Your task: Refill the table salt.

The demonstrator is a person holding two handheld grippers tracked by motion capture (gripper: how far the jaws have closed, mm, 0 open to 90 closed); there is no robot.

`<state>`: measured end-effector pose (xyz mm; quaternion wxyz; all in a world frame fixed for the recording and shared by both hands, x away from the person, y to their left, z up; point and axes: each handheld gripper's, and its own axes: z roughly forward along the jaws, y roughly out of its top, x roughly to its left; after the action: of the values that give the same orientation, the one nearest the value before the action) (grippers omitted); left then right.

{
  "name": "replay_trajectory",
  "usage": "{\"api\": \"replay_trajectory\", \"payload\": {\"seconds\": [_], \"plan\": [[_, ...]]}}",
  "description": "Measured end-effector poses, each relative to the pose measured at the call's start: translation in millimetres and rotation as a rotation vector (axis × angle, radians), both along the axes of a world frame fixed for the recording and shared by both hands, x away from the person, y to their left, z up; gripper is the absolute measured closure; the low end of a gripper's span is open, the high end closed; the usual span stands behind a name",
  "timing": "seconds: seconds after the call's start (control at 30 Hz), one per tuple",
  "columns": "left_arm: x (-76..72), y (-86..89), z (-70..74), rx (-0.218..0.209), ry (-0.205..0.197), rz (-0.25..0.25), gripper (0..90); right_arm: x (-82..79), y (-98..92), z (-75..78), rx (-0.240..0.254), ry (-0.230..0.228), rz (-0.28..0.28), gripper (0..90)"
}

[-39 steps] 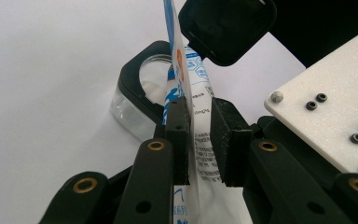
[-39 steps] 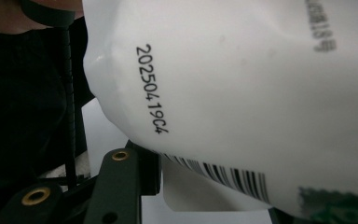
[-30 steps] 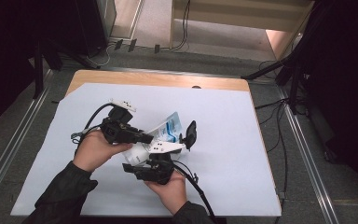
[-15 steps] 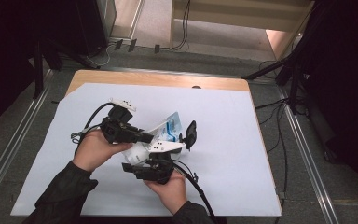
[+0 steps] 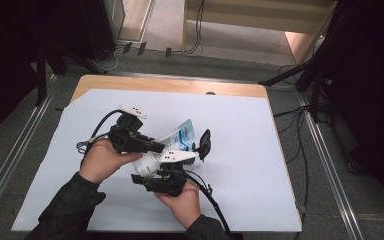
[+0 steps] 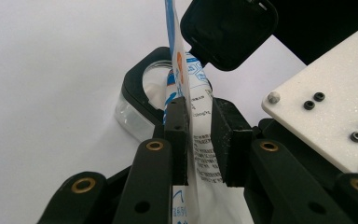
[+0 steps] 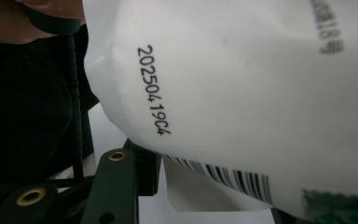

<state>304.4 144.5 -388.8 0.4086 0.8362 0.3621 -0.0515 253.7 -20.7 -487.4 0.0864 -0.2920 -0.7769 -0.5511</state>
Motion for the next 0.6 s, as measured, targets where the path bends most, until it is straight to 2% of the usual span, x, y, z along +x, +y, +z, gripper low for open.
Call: {"api": "replay_trajectory", "payload": {"seconds": [0.6], "plan": [[3.4, -2.1, -1.5, 0.002, -0.003, 0.015, 78.3, 3.8, -1.0, -0.2, 0.019, 0.033, 0.000, 58.1]]}}
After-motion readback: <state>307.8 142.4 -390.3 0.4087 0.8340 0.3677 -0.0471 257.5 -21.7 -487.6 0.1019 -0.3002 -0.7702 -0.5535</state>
